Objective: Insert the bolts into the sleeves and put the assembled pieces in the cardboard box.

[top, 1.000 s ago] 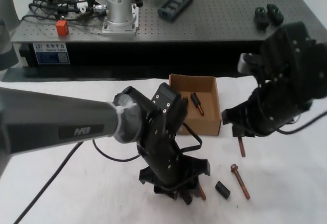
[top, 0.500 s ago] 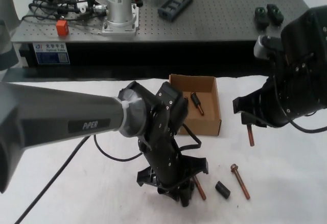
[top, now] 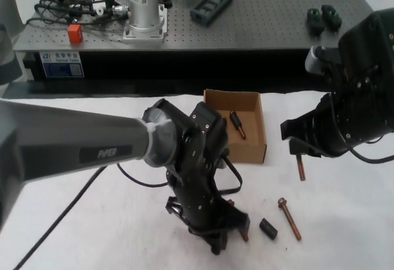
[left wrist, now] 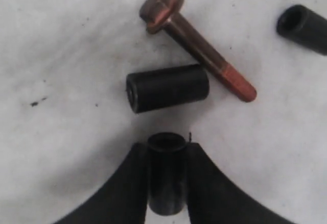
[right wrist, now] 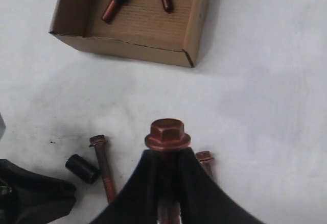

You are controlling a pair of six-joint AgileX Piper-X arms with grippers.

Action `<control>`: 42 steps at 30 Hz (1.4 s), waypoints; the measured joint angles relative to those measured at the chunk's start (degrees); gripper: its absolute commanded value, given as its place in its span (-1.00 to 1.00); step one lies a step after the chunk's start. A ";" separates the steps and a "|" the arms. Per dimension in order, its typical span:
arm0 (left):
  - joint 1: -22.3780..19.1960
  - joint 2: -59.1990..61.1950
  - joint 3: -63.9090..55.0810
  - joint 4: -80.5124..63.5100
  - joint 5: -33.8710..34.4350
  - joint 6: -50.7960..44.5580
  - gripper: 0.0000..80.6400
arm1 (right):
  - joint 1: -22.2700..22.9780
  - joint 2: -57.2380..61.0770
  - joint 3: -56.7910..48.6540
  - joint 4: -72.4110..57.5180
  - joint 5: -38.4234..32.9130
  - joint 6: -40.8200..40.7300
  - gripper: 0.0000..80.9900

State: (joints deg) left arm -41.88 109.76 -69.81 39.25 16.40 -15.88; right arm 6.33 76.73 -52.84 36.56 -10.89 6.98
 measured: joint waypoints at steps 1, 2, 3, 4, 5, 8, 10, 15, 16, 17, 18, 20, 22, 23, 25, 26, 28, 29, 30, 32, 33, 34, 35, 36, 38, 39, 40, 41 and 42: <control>-0.09 -1.37 1.09 -0.75 -0.95 1.55 -0.98 | 0.00 -0.73 0.00 -0.77 -1.47 0.00 -0.96; -0.07 -3.31 2.73 -2.65 -1.44 2.88 -0.98 | 0.00 -2.62 0.00 -2.79 -4.56 0.00 -0.96; -0.07 -5.72 4.29 -4.59 -1.72 3.79 -0.98 | 0.00 -3.82 0.00 -3.92 -6.19 0.00 -0.96; -0.07 -8.07 6.43 -7.70 -1.80 4.73 -0.98 | 0.00 -5.13 0.12 -5.23 -8.23 0.57 -0.96; 0.09 -11.22 8.87 -11.55 -1.59 5.69 -0.98 | 0.00 -6.47 0.34 -6.62 -10.01 1.47 -0.96; 0.57 -24.63 20.83 -33.01 4.67 8.43 -0.98 | 0.13 -10.34 2.83 -14.47 -17.58 6.67 -0.96; 0.56 -29.29 26.40 -43.23 8.64 9.23 -0.98 | 1.04 -12.94 5.76 -21.24 -20.55 10.92 -0.96; 0.56 -31.74 29.96 -52.05 12.72 9.65 -0.98 | 4.32 -16.36 11.80 -33.92 -23.41 17.14 -0.96; 0.56 -32.12 30.19 -54.06 14.01 9.66 -0.98 | 5.03 -16.59 12.47 -35.53 -23.65 18.34 -0.96; 0.56 -32.22 30.16 -55.15 14.51 9.66 -0.98 | 5.63 -16.70 12.96 -36.56 -23.89 19.30 -0.96; 0.56 -32.24 30.28 -56.12 14.81 9.66 -0.98 | 6.14 -16.70 13.27 -37.57 -24.07 20.13 -0.96; 0.56 -32.38 30.24 -57.68 15.06 9.66 -0.98 | 6.55 -16.70 13.66 -38.24 -24.19 20.83 -0.96; 0.56 -32.38 30.24 -58.73 15.20 9.66 -0.98 | 6.93 -16.70 14.02 -38.55 -24.18 21.21 -0.96; 0.56 -32.38 30.24 -59.16 15.19 9.66 -0.98 | 7.02 -16.70 14.03 -38.54 -24.18 21.32 -0.96; 0.56 -32.38 30.24 -60.49 15.19 9.31 -0.98 | 6.98 -16.70 14.03 -38.54 -24.18 21.43 -0.96; 0.56 -32.38 30.24 -60.95 15.19 9.13 -0.98 | 6.98 -16.70 14.03 -38.67 -24.18 21.40 -0.96; 0.56 -32.38 30.24 -61.56 15.41 8.75 -0.98 | 6.98 -16.70 14.03 -38.68 -23.97 21.40 -0.96; 0.56 -32.38 30.24 -61.94 15.68 8.69 -0.98 | 6.98 -16.70 14.03 -38.89 -23.83 21.40 -0.96; 0.56 -32.38 30.24 -62.21 15.82 8.55 -0.98 | 6.98 -16.70 14.03 -38.94 -23.71 21.27 -0.96; 0.56 -32.38 30.24 -62.30 15.91 8.38 -0.98 | 6.98 -16.70 14.03 -39.09 -23.54 21.08 -0.96; 0.56 -32.38 30.24 -62.32 15.98 8.28 -0.98 | 6.98 -16.70 14.03 -39.11 -23.55 21.08 -0.96; 0.56 -32.38 30.24 -62.32 15.98 8.28 -0.98 | 6.98 -16.70 14.03 -39.09 -23.55 21.11 -0.96; 0.56 -32.38 30.24 -62.58 15.99 8.31 -0.98 | 6.98 -16.70 14.03 -39.09 -23.55 21.11 -0.96; 0.56 -32.38 30.35 -62.74 15.99 8.31 -0.98 | 6.98 -16.70 14.03 -39.09 -23.55 21.11 -0.96; 0.56 -32.38 30.31 -62.76 15.99 8.31 -0.98 | 6.98 -16.70 14.03 -39.09 -23.45 20.94 -0.96; 0.56 -32.38 30.40 -62.92 15.72 8.31 -0.98 | 6.98 -16.70 14.03 -39.09 -23.50 20.54 -0.96; 0.56 -32.38 30.40 -62.92 15.56 8.31 -0.98 | 6.98 -16.70 14.03 -38.91 -23.37 20.12 -0.96; 0.56 -32.38 30.40 -62.93 15.29 8.03 -0.98 | 6.98 -16.70 14.03 -38.62 -23.21 19.81 -0.96; 0.56 -32.38 30.40 -63.19 14.96 7.81 -0.98 | 6.98 -16.70 14.03 -37.96 -23.07 19.68 -0.96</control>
State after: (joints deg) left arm -41.32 77.38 -39.41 -23.93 31.36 -8.07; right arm 13.31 60.03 -38.81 -1.40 -33.96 26.66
